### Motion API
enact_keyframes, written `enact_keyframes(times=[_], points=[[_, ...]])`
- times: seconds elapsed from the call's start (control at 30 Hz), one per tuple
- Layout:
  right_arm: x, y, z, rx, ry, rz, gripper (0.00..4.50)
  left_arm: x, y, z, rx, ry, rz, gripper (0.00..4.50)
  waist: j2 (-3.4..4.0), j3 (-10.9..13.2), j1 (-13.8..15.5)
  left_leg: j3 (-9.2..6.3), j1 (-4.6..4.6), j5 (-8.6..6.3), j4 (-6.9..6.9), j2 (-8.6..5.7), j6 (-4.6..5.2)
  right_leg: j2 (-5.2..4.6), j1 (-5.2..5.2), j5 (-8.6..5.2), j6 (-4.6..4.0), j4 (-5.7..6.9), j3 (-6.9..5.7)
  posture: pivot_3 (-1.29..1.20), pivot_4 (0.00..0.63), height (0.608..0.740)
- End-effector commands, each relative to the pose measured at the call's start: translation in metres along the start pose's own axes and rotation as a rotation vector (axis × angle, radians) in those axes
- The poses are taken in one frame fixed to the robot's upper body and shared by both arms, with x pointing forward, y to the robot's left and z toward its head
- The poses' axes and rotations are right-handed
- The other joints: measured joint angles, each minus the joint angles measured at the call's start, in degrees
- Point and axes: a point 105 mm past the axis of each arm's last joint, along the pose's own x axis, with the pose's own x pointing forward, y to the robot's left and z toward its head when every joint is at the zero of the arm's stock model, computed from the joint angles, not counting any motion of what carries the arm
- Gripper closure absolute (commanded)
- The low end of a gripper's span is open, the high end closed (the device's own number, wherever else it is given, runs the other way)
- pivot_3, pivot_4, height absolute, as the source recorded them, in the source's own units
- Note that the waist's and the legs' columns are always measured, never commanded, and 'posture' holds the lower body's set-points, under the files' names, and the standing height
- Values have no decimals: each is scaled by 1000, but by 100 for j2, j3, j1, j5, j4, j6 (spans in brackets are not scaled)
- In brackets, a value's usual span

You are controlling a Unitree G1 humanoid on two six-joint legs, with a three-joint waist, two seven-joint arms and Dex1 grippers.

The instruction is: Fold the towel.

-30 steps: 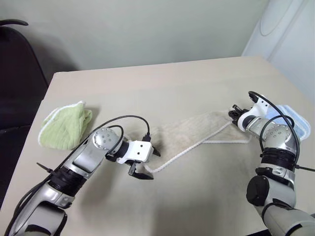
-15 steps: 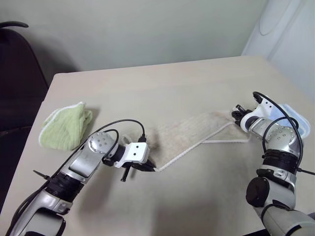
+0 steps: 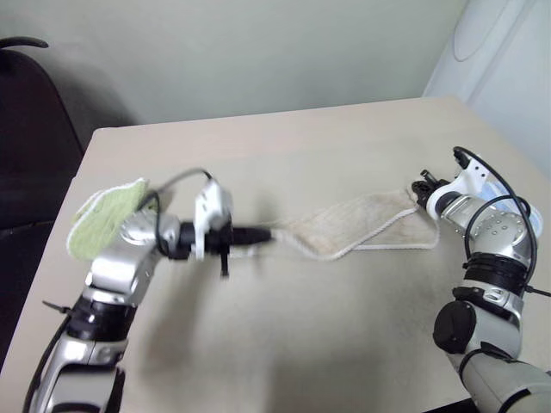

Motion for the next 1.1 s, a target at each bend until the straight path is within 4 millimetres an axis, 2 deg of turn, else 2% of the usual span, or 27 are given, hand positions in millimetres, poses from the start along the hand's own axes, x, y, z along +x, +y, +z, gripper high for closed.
enact_keyframes(times=[0.03,0.1,0.23,0.27,0.33,0.4,0.47,0.53,0.6,0.7,0.73,0.8,0.9,1.0,1.07,1.1], points=[[-6,26,38,-23,-104,86,4500,-11,35,37,-17,-155,187,4485,0,0,-15,2,1,1,-1,0,1,0,1,1,2,-2,2,0,150,735],[-6,35,50,-32,-129,111,4500,-14,52,52,-16,-215,254,4485,0,0,-32,8,3,1,-2,0,1,0,1,0,7,-5,8,0,150,735],[-11,55,77,-42,-178,161,4500,-17,72,82,6,-310,315,4485,-9,7,-37,10,-4,16,-4,1,3,0,-7,-4,17,-10,11,0,150,735],[-20,64,91,-56,-206,192,4500,-21,74,96,53,-327,327,4485,-8,8,-37,10,-10,16,-3,1,2,0,-12,-4,18,-9,11,0,150,735],[-33,75,108,-73,-238,231,4500,-27,76,109,127,-318,344,4485,-6,11,-39,10,-38,18,-2,0,0,-1,-37,-5,21,-12,11,0,150,735],[-38,76,111,-76,-239,241,4500,-31,77,110,155,-297,351,4485,-7,10,-49,12,-83,22,-3,-1,-8,-1,-84,-7,24,-13,12,0,150,735],[-57,71,110,-94,-222,247,4500,-53,75,110,173,-282,388,4485,-6,10,-57,12,-87,46,-10,-1,-51,-1,-89,-16,32,-16,12,0,150,735],[-69,66,107,-110,-211,241,4500,-67,73,109,172,-270,415,4485,-8,11,-65,14,-94,51,-22,-1,-61,-1,-100,-19,32,-26,13,0,150,735],[-76,57,95,-106,-169,224,4500,-74,63,95,141,-223,395,4485,-10,12,-64,14,-97,53,-13,-1,-64,-1,-101,-19,32,-18,12,0,150,735],[-82,34,58,-89,-50,177,4500,-79,29,52,67,-74,307,4485,-14,11,-76,22,-87,49,2,-4,-58,-3,-84,-16,37,-15,17,0,150,735],[-84,29,50,-86,-24,167,4500,-80,21,44,50,-41,290,4485,-15,10,-82,22,-83,23,2,-5,-13,-3,-80,-15,38,-18,17,0,150,735],[-89,12,36,-71,12,109,4500,-87,-1,23,-4,31,242,4485,-19,13,-81,23,-78,15,14,-7,0,-3,-77,-15,38,-8,14,0,150,735],[-92,2,30,-63,15,76,4500,-93,-17,9,-45,78,220,4485,-18,14,-62,24,-78,19,28,-6,-3,-1,-80,-9,30,4,16,0,150,735],[-93,-17,24,-57,49,2,4500,-113,-37,-34,-172,205,256,4485,-19,12,-73,23,-59,23,10,-6,1,4,-67,9,21,1,23,0,150,735],[-91,-21,23,-55,67,-27,4500,-119,-44,-48,-213,240,274,4485,-16,12,-80,28,7,18,-10,-8,1,2,-10,-9,16,0,28,0,150,735],[-90,-21,23,-54,70,-30,4500,-120,-45,-50,-215,243,277,4485,-18,11,-83,27,17,17,-14,-9,0,2,-6,-43,-26,2,30,0,150,735]])
